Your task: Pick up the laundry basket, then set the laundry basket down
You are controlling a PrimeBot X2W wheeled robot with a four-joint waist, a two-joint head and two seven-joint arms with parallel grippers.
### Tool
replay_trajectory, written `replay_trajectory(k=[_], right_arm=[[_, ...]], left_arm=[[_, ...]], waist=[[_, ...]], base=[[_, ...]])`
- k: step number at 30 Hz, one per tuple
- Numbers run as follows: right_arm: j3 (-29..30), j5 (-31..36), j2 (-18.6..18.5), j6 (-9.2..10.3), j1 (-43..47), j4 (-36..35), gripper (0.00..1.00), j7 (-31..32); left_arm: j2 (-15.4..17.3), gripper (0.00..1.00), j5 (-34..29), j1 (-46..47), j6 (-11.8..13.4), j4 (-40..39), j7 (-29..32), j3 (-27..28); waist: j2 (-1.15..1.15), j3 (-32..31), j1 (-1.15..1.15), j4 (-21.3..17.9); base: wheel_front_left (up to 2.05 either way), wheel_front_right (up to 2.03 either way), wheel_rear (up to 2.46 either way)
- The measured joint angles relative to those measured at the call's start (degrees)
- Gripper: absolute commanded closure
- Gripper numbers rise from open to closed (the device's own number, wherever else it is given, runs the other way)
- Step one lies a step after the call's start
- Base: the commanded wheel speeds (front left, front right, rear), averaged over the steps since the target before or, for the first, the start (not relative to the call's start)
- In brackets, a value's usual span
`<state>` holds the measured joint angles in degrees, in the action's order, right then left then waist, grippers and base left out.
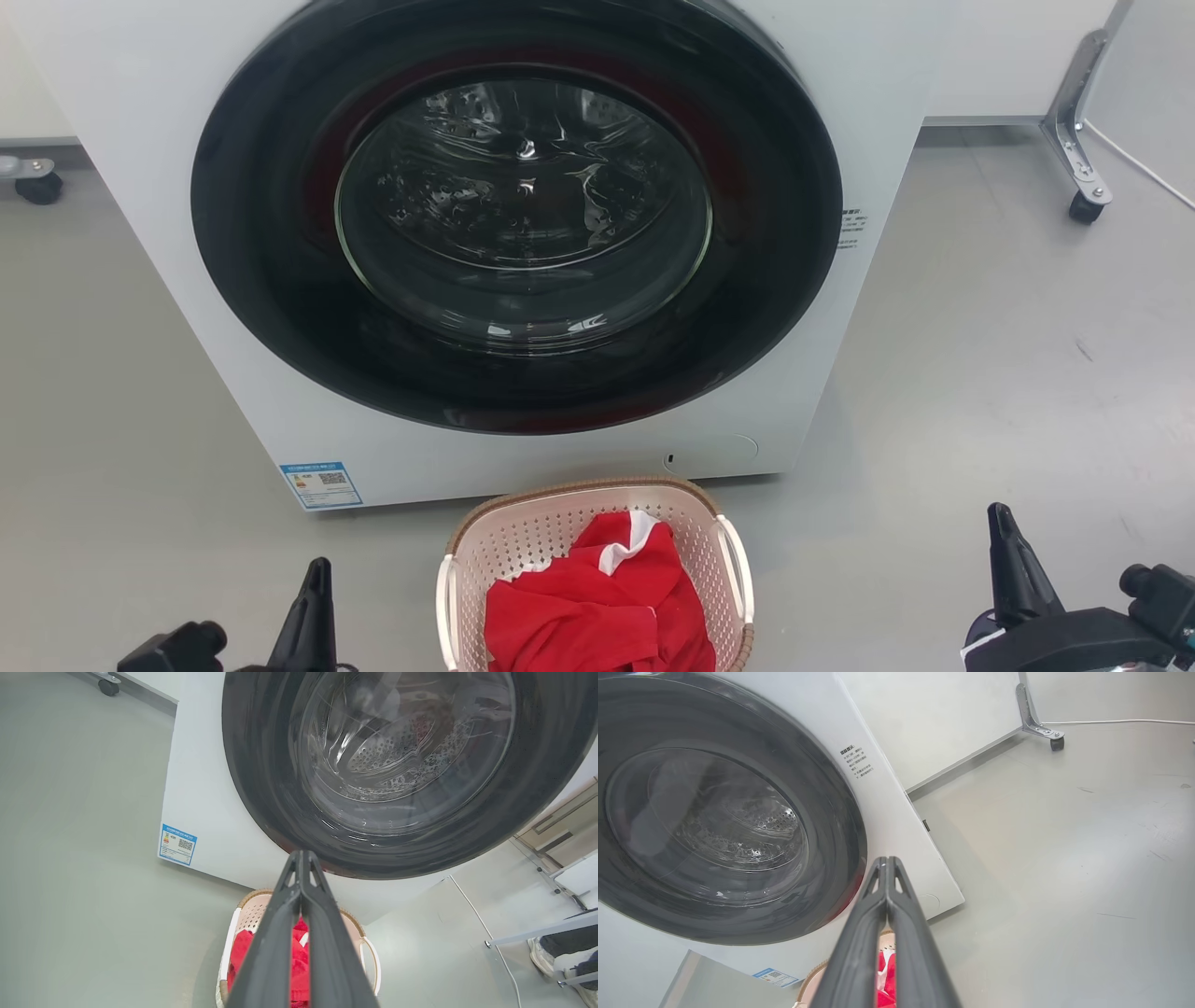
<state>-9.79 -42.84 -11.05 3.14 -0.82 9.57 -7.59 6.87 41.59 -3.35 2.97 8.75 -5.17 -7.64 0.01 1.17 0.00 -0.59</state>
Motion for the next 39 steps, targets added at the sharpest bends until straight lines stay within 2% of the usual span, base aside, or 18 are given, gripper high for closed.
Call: replay_trajectory(k=[39], right_arm=[[9.5, -26.7, 4.7, -5.43, -2.3, 4.1, 1.0, 7.6]], left_arm=[[-2.4, 1.0, 27.1, 4.4, -5.5, 4.2, 6.6, 7.1]], waist=[[-0.01, -0.6, 0.0, 0.3]], base=[[0.0, 0.0, 0.0]])
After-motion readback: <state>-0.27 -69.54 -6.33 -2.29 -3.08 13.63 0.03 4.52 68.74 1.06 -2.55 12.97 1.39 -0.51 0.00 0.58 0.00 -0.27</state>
